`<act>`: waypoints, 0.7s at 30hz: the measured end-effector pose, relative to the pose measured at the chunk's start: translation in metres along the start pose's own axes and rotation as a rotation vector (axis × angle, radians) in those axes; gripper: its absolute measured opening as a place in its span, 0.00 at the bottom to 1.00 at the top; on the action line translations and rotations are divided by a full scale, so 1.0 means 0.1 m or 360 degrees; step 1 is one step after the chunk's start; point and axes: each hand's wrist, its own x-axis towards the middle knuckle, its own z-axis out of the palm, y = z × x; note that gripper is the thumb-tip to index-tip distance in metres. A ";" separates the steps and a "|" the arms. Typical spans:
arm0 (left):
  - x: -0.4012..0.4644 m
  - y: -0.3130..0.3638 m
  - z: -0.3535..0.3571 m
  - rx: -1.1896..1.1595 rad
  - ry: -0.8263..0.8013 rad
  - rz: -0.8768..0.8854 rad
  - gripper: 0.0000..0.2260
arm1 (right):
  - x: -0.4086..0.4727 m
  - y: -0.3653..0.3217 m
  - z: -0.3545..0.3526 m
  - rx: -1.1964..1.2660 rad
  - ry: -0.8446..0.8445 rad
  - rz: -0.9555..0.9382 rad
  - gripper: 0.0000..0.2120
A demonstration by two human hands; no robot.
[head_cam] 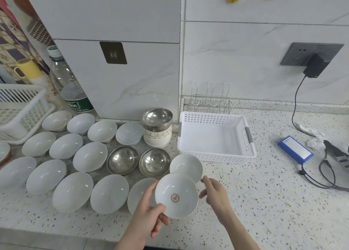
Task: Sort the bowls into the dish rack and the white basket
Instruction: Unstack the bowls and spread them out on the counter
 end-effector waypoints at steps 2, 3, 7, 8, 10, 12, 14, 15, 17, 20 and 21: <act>-0.01 -0.04 0.06 0.0086 -0.0041 -0.0001 0.30 | -0.16 0.03 -0.08 0.0057 -0.0092 -0.0065 0.17; -0.01 -0.07 0.09 0.0117 -0.0055 -0.0003 0.31 | -0.24 0.06 -0.12 0.0083 -0.0167 -0.0104 0.17; 0.01 -0.20 0.17 0.0224 -0.0112 -0.0044 0.31 | -0.45 0.19 -0.16 -0.0150 -0.0361 -0.0192 0.09; 0.02 -0.23 0.19 0.0263 -0.0121 -0.0041 0.31 | -0.46 0.23 -0.16 -0.0225 -0.0354 -0.0191 0.09; 0.02 -0.29 0.22 0.0344 -0.0126 -0.0012 0.29 | -0.46 0.30 -0.15 -0.0341 -0.0305 -0.0192 0.12; 0.00 -0.33 0.27 0.0421 -0.0131 0.0020 0.27 | -0.45 0.35 -0.15 -0.0412 -0.0264 -0.0197 0.13; -0.01 -0.36 0.31 0.0476 -0.0096 0.0062 0.28 | -0.44 0.37 -0.14 -0.0448 -0.0237 -0.0212 0.13; -0.02 -0.37 0.32 0.0503 -0.0083 0.0082 0.30 | -0.43 0.38 -0.14 -0.0465 -0.0227 -0.0219 0.13; -0.05 -0.37 0.33 0.0557 -0.0107 0.0105 0.34 | -0.41 0.39 -0.13 -0.0494 -0.0209 -0.0218 0.13; -0.08 -0.37 0.32 0.0572 -0.0169 0.0201 0.36 | -0.39 0.39 -0.11 -0.0560 -0.0211 -0.0219 0.13; -0.08 -0.38 0.32 0.0578 -0.0183 0.0243 0.38 | -0.38 0.39 -0.11 -0.0576 -0.0219 -0.0221 0.13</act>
